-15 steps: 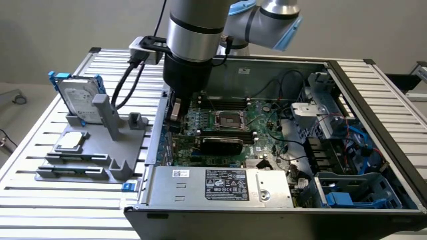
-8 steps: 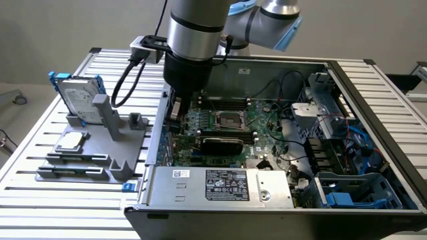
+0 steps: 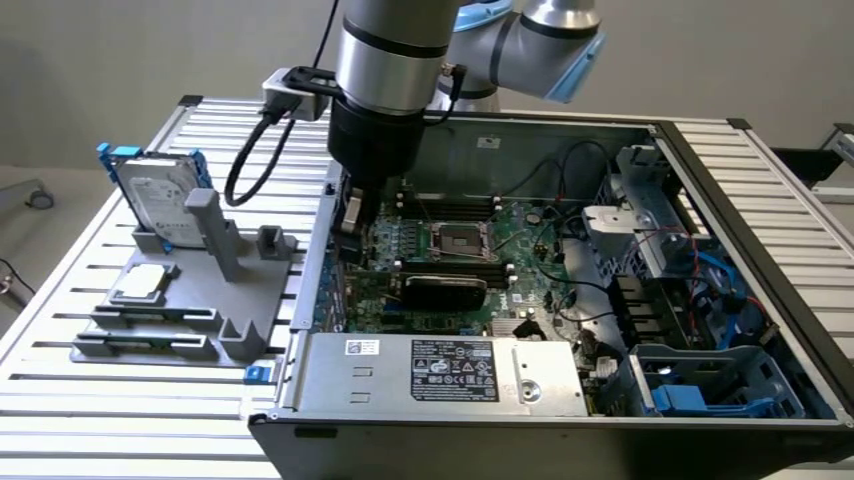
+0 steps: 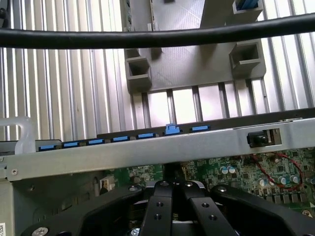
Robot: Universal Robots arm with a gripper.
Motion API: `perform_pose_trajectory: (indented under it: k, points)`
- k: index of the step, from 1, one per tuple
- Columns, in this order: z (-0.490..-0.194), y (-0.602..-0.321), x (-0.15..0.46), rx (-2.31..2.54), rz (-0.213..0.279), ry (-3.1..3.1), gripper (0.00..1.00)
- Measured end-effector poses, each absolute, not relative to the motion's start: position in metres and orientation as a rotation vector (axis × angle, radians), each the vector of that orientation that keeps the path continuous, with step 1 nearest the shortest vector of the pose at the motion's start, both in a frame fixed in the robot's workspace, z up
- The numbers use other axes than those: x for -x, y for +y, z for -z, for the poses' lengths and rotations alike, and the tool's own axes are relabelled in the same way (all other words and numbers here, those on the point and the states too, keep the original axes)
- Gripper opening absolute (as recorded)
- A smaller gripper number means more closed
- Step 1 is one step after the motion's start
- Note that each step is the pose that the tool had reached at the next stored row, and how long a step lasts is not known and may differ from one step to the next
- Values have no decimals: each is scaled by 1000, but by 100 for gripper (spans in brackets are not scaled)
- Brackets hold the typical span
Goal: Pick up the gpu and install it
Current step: 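Press down on the gpu until it lock into place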
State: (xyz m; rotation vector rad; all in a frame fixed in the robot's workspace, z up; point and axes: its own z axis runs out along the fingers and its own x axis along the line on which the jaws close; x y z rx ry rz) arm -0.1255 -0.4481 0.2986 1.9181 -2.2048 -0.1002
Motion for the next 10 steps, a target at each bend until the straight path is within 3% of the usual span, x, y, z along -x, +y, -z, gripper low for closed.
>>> perform_pose_trajectory:
  k: [10]
  points:
    - [-299, -441, 126, -1911, 85, -2200, 11]
